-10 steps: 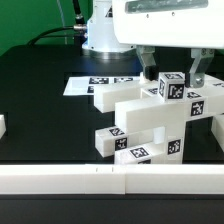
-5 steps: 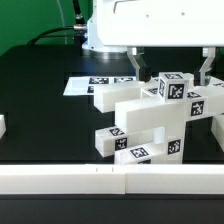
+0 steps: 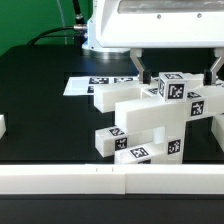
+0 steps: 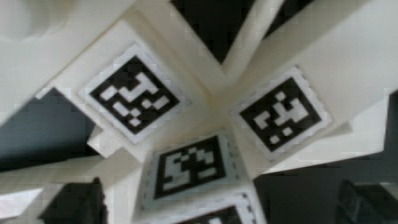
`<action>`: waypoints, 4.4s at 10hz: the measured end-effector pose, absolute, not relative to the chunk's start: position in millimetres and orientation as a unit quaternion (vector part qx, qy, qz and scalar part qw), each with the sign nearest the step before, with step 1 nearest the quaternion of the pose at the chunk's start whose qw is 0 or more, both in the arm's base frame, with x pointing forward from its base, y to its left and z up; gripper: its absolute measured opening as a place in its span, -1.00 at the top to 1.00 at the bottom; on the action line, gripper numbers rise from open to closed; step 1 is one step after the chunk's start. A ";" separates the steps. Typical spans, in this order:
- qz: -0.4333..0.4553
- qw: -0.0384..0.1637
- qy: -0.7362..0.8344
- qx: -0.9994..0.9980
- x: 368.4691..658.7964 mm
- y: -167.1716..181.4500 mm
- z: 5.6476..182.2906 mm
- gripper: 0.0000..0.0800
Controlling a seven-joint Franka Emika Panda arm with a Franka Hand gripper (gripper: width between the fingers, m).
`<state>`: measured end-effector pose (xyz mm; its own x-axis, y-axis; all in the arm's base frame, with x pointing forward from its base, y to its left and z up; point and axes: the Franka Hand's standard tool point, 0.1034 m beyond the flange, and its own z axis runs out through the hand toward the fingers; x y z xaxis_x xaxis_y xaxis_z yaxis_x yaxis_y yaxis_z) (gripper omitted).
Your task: Assemble chair
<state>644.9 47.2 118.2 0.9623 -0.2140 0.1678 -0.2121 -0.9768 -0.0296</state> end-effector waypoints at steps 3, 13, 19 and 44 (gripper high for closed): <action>-0.086 -0.004 0.022 -0.996 644.8 43.8 117.8 -0.62; -0.086 0.005 0.106 -0.991 645.0 42.6 117.9 0.28; -0.083 0.024 0.307 -0.948 645.4 43.1 118.3 0.28; -0.071 0.036 0.353 -0.932 644.0 49.2 115.4 -0.62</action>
Offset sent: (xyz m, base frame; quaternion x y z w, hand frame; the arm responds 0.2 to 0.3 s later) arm 0.0026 -0.0001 0.0005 -0.0048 -0.0047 -0.1351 0.9908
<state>644.0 49.2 115.4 0.7403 -0.6636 0.1076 -0.6534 -0.7479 -0.1175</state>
